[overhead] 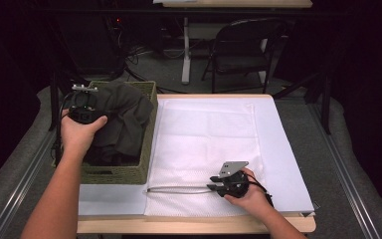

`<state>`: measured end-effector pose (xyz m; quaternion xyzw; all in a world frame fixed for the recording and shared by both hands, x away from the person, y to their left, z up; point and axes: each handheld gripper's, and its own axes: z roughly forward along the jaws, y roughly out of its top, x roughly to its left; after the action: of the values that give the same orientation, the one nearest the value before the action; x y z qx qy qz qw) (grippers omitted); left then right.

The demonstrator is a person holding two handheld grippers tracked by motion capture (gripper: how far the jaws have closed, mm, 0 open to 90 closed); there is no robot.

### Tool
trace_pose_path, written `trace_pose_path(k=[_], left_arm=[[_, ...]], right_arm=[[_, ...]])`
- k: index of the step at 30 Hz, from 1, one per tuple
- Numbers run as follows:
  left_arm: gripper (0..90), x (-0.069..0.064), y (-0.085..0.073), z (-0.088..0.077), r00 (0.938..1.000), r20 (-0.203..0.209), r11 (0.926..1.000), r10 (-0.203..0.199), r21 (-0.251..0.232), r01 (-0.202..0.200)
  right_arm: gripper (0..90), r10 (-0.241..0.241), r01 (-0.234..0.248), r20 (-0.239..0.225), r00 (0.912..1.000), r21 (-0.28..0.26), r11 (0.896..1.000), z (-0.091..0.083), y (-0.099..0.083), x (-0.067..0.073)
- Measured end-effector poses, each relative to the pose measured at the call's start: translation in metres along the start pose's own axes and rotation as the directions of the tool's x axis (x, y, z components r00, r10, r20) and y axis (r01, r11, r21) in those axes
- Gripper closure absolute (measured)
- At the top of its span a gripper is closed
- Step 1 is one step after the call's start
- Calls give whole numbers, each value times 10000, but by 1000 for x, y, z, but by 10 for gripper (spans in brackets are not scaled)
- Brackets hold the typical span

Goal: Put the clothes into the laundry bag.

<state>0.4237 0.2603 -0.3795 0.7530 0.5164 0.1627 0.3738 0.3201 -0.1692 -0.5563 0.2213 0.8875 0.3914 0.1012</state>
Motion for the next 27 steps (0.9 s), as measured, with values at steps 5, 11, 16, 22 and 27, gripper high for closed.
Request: trace_pose_path(k=[5, 11, 16, 22, 27], left_arm=[[659, -2, 0, 1, 9999, 128, 10000, 72, 54, -73], [658, -5, 0, 2, 9997, 219, 9999, 121, 41, -122], [659, -6, 0, 3, 9994, 297, 9996, 186, 189, -191], [659, -8, -1, 2, 9992, 325, 9995, 244, 176, -249], [658, -9, -1, 0, 9989, 377, 9994, 279, 185, -286]], right_arm=[[586, 5, -6, 58, 10000, 209, 9998, 4, -4, -2], [706, -65, 67, -144, 9999, 106, 9999, 5, -4, -1], [798, -145, 147, -192, 9997, 125, 9998, 5, -3, 1], [865, -6, 10, -242, 9997, 170, 9999, 4, -1, 0], [872, 165, -165, -224, 9996, -4, 9999, -1, 4, -4]])
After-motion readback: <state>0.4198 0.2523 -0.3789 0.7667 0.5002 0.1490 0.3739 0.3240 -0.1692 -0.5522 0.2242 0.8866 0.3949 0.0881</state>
